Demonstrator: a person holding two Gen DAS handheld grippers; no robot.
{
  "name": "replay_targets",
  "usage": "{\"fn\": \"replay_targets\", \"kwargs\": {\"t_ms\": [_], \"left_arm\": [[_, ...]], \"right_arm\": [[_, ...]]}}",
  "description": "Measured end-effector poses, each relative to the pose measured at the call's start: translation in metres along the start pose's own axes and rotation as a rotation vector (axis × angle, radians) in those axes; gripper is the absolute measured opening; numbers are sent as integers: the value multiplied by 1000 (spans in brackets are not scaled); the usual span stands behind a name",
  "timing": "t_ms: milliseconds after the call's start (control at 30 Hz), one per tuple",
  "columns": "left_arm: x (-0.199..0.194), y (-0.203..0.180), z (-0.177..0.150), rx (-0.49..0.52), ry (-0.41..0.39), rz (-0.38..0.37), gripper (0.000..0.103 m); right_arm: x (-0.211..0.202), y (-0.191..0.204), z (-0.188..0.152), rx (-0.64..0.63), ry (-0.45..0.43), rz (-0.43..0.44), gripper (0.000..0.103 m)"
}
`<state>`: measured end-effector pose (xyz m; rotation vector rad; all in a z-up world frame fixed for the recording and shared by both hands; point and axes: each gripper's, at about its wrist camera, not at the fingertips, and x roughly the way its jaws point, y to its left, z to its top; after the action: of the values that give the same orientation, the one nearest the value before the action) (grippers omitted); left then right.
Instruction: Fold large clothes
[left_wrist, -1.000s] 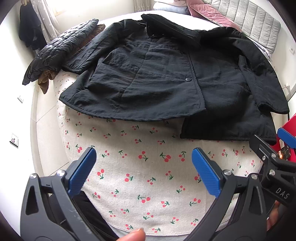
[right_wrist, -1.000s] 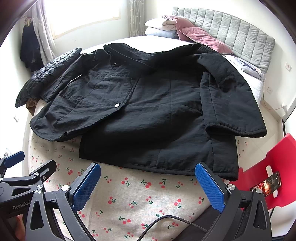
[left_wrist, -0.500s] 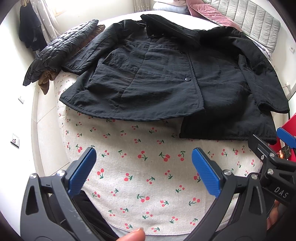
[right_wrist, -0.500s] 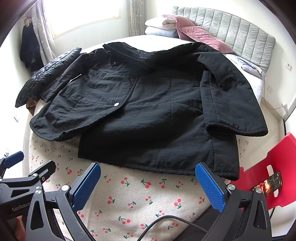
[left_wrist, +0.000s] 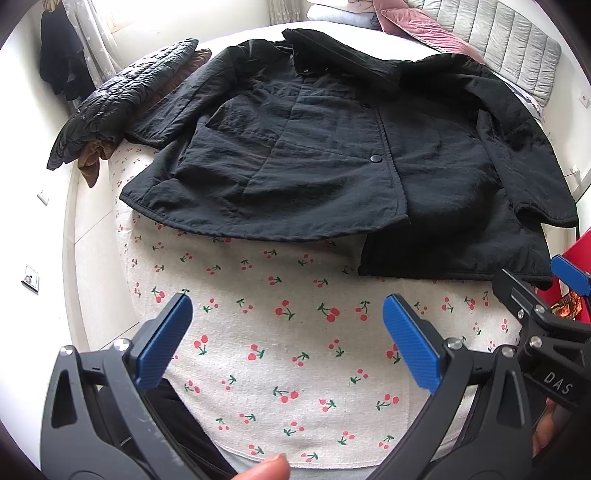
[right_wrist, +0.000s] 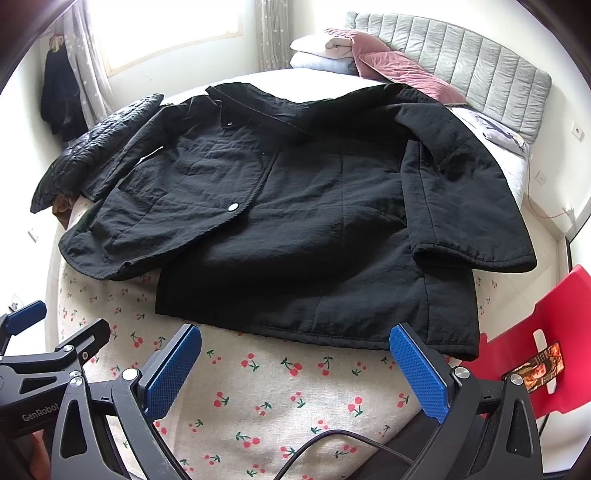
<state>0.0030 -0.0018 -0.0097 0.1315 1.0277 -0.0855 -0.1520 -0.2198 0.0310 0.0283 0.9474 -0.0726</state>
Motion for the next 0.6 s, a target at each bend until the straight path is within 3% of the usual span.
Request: {"fn": "replay_targets", "kwargs": {"t_ms": [600], "left_arm": [[8, 8, 6, -20, 20, -19, 103]], "right_arm": [[3, -3, 9, 6, 2, 4, 103]]}}
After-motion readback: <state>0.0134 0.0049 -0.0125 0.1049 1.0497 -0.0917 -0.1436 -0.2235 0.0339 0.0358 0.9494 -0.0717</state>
